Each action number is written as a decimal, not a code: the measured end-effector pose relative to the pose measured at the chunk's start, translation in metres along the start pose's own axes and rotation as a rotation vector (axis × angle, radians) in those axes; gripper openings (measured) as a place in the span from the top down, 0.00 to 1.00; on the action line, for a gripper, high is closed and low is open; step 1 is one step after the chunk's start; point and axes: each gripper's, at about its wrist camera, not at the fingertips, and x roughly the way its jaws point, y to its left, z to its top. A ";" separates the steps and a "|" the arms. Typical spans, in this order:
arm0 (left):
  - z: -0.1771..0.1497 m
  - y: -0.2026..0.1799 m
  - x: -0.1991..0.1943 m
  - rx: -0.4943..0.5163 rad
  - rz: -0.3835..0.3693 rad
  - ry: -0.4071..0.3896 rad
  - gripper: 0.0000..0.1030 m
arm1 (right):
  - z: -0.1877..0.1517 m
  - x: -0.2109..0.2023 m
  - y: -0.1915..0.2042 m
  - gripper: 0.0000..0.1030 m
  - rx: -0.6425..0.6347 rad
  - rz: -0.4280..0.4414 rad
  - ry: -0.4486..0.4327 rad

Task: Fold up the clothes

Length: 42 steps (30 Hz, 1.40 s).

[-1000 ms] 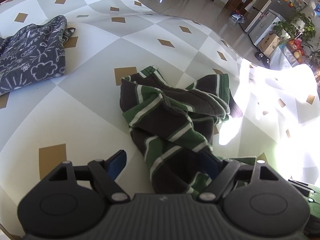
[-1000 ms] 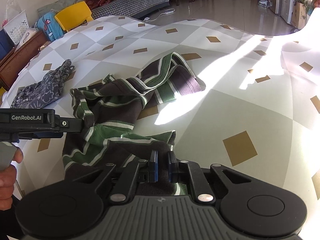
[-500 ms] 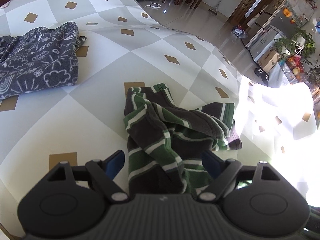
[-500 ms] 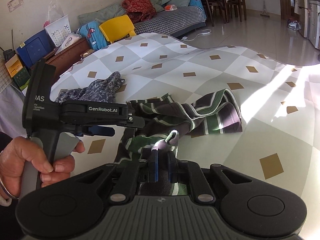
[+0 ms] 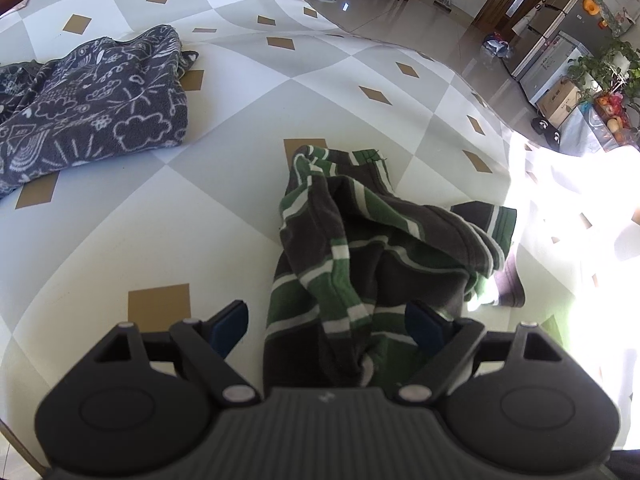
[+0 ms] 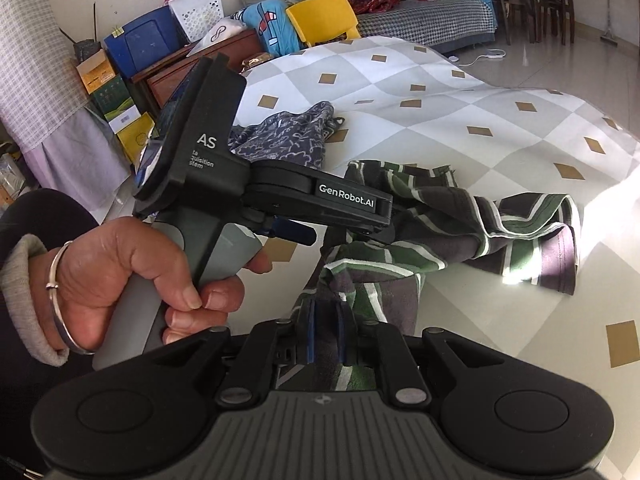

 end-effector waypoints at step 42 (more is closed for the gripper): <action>-0.002 0.020 0.009 0.021 0.002 -0.002 0.23 | 0.025 0.093 -0.106 0.81 0.661 -0.145 -0.043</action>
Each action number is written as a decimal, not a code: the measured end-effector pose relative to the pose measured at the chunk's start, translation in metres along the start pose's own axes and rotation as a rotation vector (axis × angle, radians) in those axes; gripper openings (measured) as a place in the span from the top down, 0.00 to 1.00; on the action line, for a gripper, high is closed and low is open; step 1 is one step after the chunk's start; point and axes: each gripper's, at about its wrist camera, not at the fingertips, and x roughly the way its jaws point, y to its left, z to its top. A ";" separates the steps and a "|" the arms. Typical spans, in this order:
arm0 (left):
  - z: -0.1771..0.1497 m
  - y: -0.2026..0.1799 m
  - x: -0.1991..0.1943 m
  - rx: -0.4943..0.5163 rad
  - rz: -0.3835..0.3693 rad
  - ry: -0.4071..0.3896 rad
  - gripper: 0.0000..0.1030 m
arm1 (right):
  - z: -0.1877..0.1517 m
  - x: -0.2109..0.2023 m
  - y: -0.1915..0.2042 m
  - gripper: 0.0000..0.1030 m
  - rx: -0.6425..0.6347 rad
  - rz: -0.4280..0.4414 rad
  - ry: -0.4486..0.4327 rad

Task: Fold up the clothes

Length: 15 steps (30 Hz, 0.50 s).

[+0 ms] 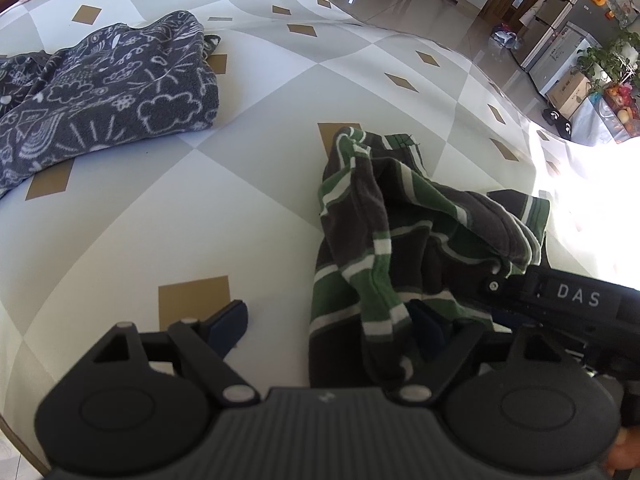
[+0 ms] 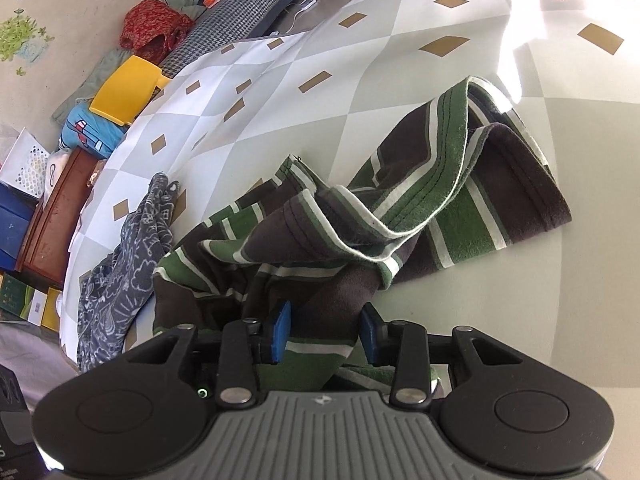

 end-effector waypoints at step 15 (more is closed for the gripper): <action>0.009 0.012 0.000 -0.067 0.039 -0.018 0.41 | 0.016 -0.055 0.030 0.94 -0.172 -0.107 -0.269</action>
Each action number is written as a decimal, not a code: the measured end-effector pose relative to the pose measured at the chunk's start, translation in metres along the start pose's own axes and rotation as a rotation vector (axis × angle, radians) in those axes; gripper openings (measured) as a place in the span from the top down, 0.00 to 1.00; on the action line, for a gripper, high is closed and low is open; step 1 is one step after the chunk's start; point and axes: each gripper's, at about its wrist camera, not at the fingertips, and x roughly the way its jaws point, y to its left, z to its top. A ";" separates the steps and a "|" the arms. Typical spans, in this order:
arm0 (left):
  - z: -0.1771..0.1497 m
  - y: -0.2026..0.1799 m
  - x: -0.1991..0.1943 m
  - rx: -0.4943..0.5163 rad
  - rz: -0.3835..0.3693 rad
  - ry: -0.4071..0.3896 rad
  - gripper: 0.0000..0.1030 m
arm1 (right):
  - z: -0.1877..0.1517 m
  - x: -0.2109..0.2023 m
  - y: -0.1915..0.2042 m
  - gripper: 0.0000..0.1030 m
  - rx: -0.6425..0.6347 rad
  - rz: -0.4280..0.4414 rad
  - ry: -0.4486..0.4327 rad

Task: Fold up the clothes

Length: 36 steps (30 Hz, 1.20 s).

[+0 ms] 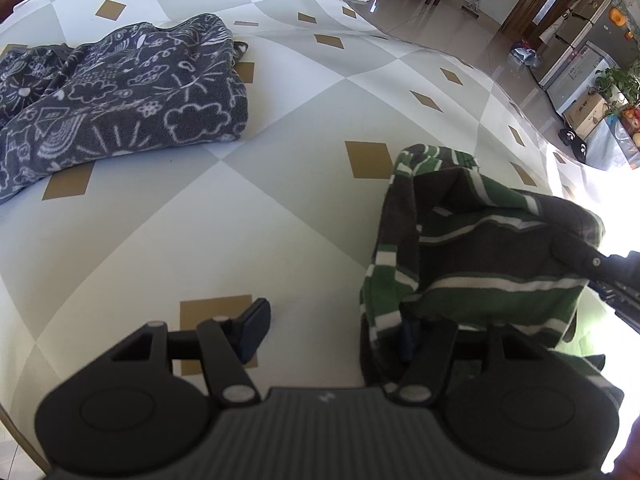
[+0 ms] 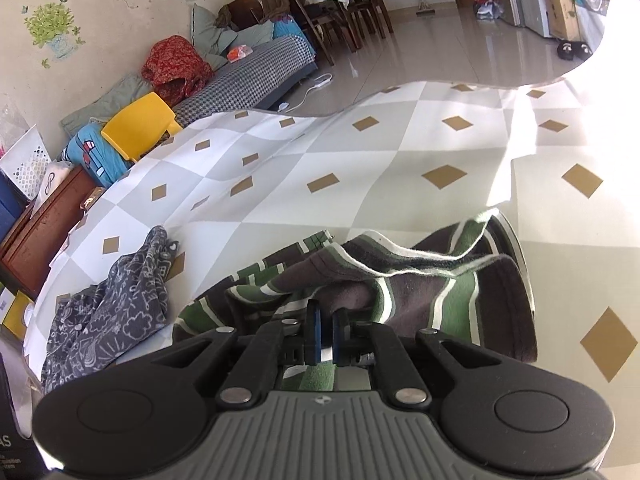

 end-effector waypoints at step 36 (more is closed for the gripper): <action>-0.007 -0.018 -0.038 0.010 -0.077 -0.097 0.24 | -0.016 -0.047 -0.048 0.66 0.068 0.051 0.145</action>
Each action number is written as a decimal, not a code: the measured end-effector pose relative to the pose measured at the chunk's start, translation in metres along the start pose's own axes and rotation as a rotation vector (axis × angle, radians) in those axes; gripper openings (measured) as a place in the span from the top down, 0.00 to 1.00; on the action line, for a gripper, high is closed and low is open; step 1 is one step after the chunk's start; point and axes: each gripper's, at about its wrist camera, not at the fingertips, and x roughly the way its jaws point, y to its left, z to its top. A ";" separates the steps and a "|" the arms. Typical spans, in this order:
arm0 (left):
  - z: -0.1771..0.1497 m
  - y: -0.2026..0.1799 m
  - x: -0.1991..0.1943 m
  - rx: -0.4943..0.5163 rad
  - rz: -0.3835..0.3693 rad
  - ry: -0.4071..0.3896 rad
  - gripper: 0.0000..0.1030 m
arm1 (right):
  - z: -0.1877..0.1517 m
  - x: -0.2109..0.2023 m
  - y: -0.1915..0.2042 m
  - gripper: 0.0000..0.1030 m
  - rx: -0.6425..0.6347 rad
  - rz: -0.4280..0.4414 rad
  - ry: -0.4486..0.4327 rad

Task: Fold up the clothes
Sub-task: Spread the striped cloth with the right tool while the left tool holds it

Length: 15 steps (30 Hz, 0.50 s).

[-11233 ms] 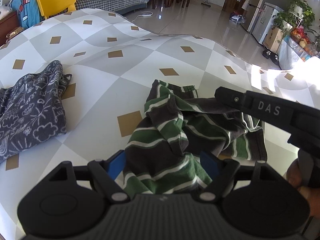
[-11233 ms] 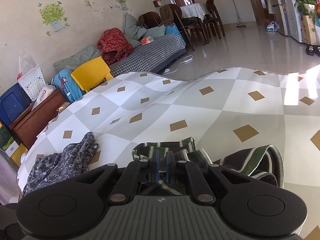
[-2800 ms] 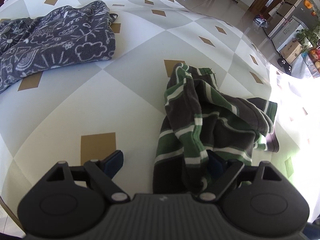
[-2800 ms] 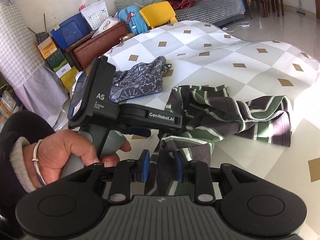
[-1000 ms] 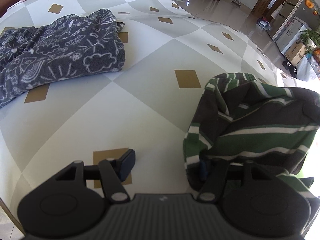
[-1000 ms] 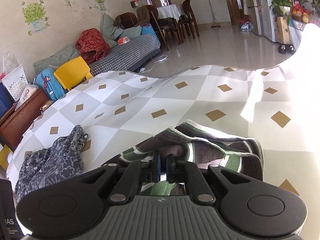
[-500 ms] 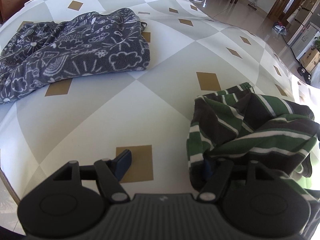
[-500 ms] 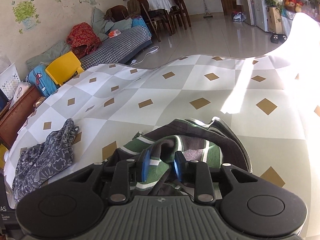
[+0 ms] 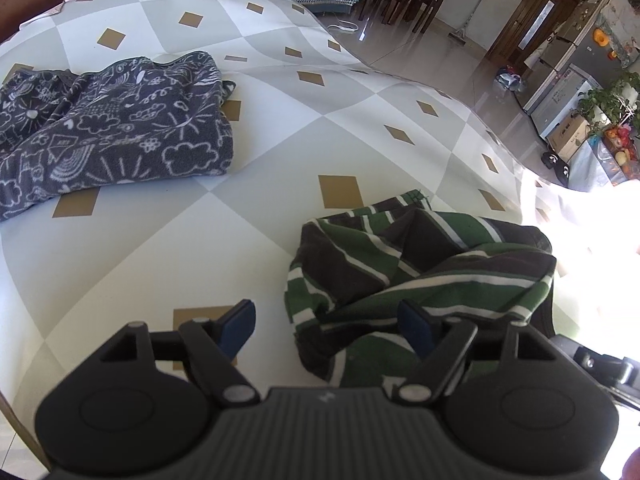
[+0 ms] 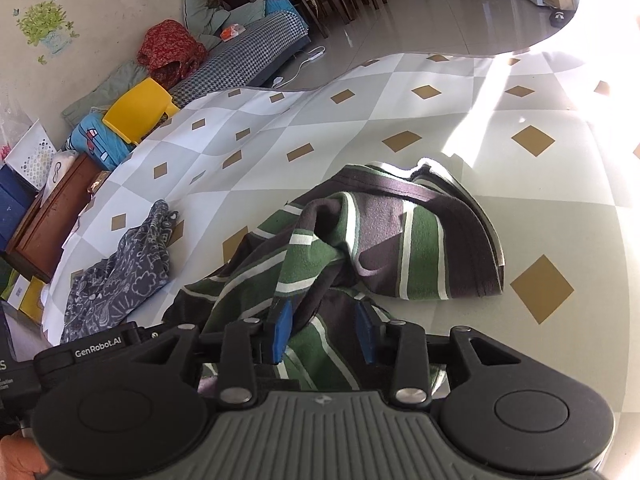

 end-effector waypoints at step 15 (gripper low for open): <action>-0.013 -0.028 -0.005 0.089 -0.058 -0.011 0.15 | -0.047 -0.005 0.010 0.66 -0.008 0.183 0.169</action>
